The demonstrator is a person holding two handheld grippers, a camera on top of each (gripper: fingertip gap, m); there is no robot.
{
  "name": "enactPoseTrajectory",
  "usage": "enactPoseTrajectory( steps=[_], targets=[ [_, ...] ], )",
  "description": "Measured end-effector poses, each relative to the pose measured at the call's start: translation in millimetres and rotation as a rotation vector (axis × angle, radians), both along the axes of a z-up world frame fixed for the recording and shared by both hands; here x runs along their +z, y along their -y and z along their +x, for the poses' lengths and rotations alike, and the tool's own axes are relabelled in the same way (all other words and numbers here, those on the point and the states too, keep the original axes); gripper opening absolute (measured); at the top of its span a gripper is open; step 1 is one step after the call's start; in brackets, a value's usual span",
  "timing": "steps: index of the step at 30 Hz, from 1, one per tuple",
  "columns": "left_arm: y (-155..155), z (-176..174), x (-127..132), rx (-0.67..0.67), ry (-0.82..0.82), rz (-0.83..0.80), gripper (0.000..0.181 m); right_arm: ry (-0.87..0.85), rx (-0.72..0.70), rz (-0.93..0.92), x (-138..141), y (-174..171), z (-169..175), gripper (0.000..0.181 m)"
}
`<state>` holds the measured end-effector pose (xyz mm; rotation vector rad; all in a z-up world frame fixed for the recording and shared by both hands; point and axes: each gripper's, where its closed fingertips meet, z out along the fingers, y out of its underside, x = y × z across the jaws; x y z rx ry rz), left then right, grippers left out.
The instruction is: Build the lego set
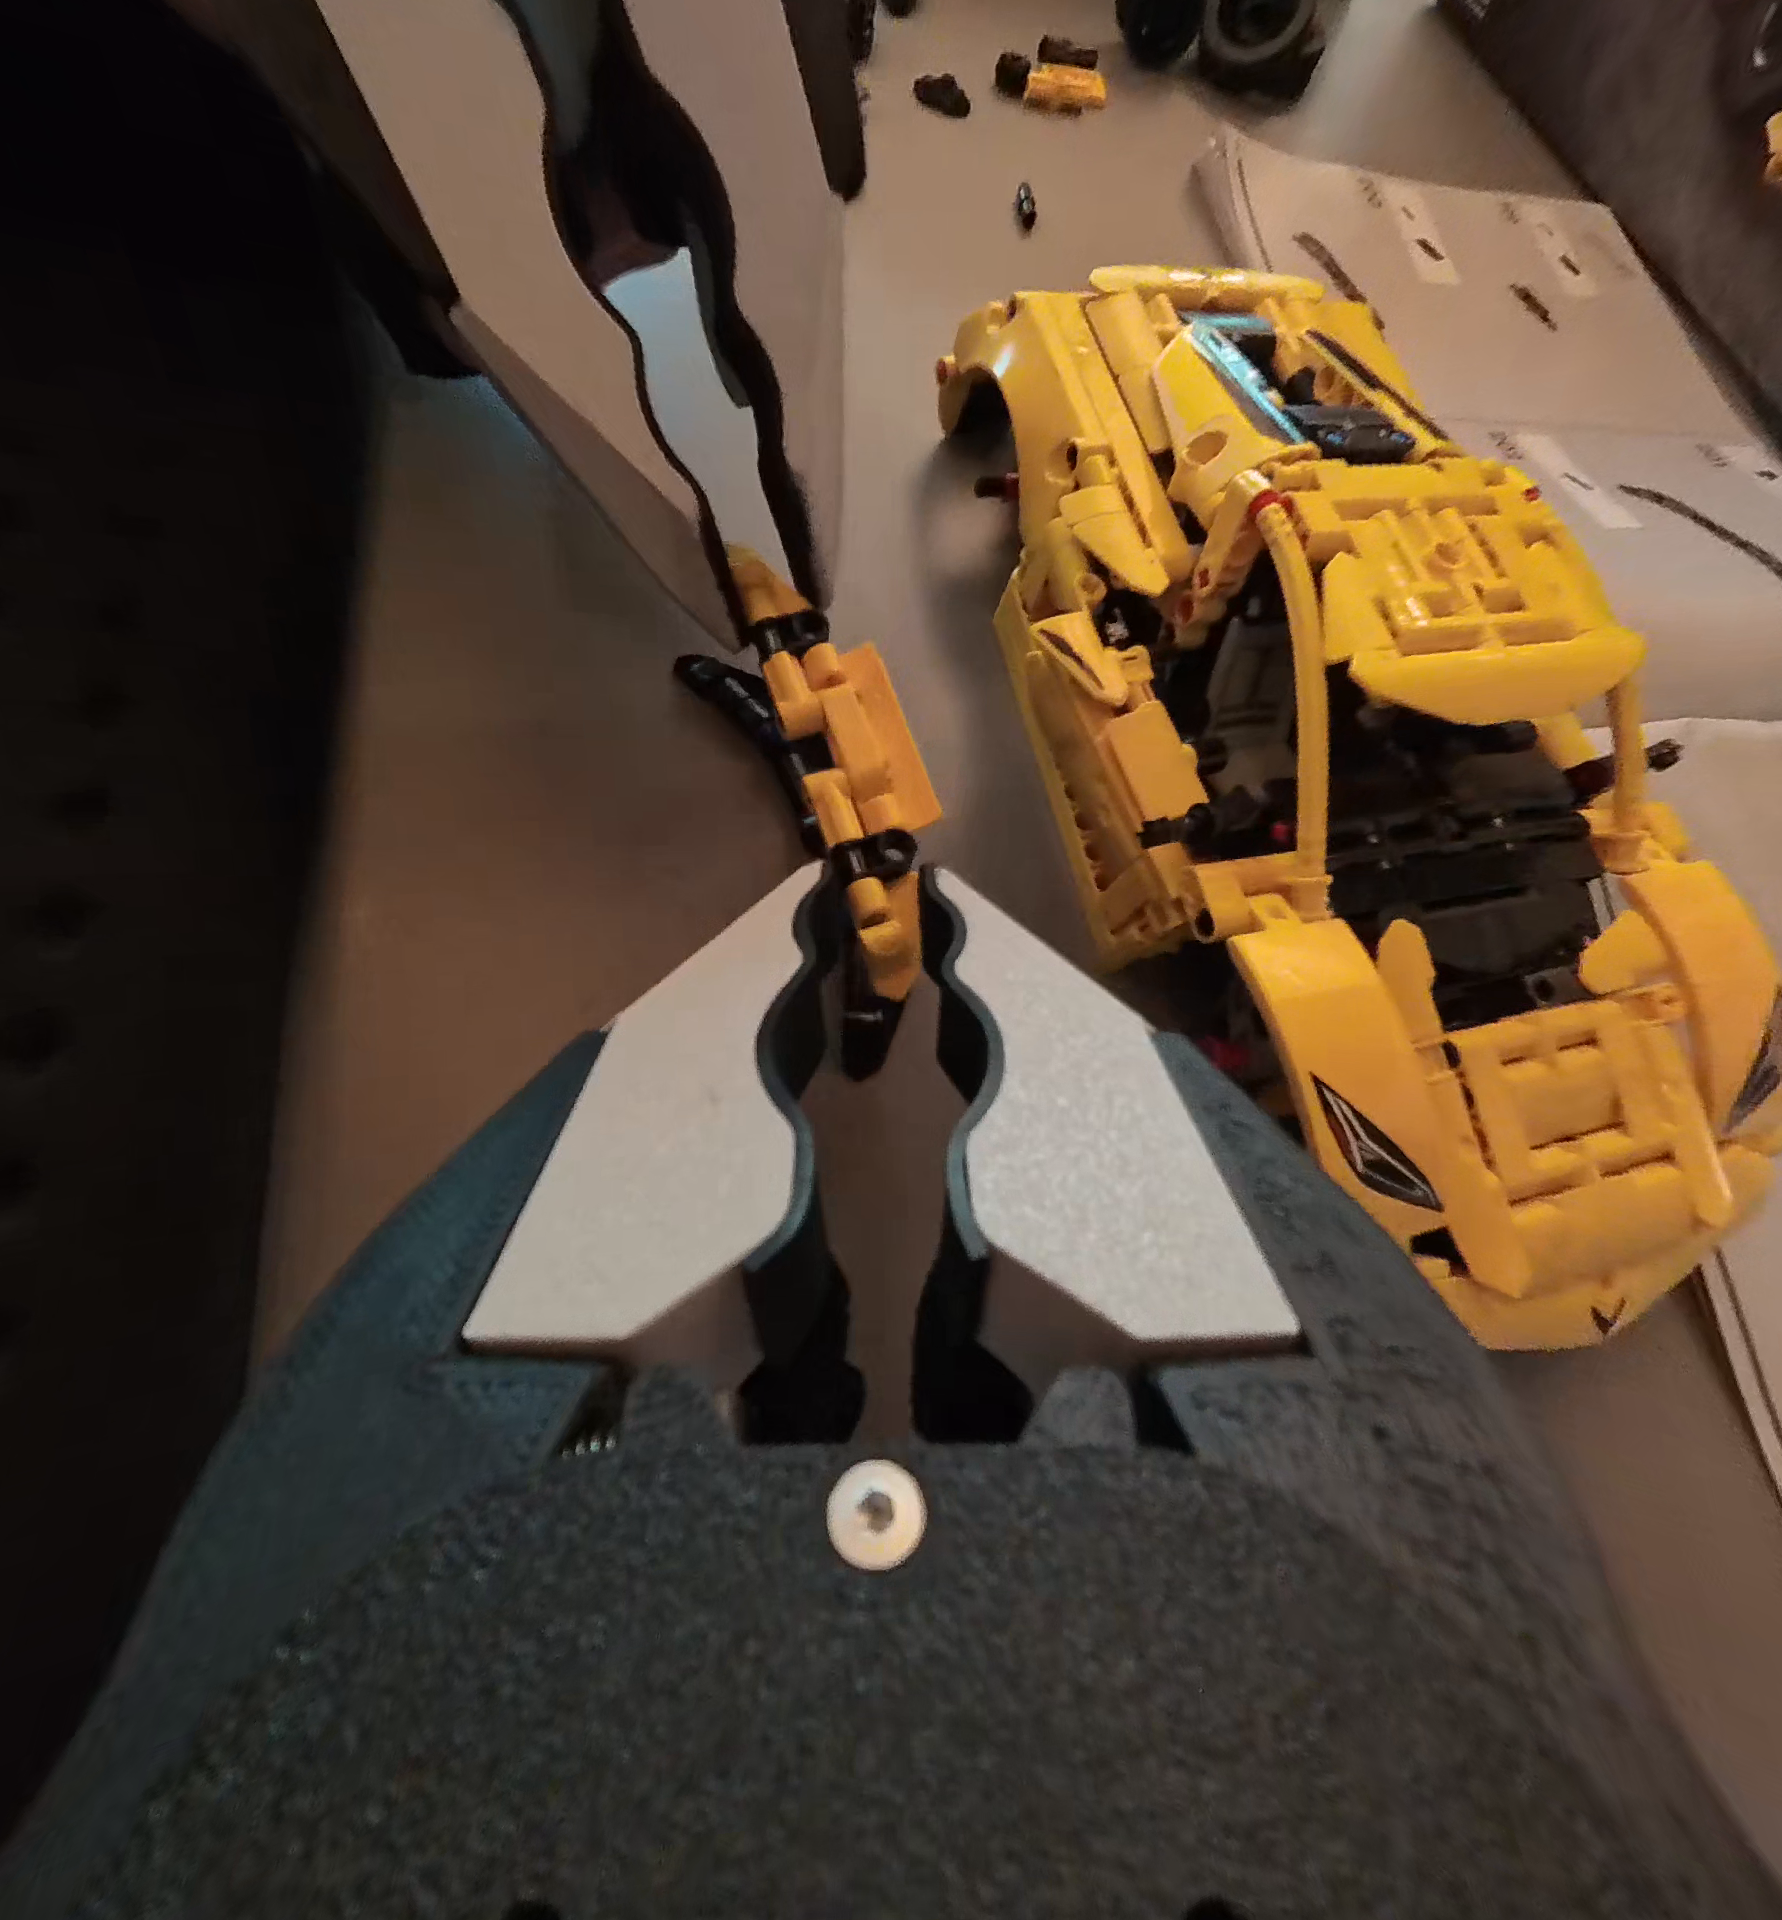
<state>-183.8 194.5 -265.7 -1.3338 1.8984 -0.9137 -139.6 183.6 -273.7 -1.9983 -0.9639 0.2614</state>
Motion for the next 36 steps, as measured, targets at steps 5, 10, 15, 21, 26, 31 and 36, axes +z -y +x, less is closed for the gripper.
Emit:
enactPoseTrajectory(
  steps=[5,10,15,21,26,31,36],
  targets=[
    [0,-1,-9,-0.006,-0.036,0.008,0.014,0.018,0.006,-0.002,-5,0,0,0.014],
    [2,-2,-10,-0.013,-0.037,-0.007,0.013,-0.001,0.013,-0.011,-5,1,-1,0.014],
    [5,-2,-10,-0.022,-0.033,0.001,0.013,0.009,0.022,-0.007,-5,4,-1,0.014],
    [6,-3,-10,-0.028,-0.028,0.012,0.014,0.005,0.021,-0.009,-5,5,-2,0.014],
    [6,-3,-10,-0.028,-0.027,-0.008,0.013,-0.005,0.019,-0.016,-5,6,-2,0.014],
    [6,-3,-10,-0.022,-0.018,-0.054,0.014,-0.019,0.014,-0.022,-5,6,-2,0.014],
    [6,-4,-21,-0.021,-0.069,-0.037,0.013,-0.042,0.014,-0.030,-5,5,-2,0.014]
  ],
)
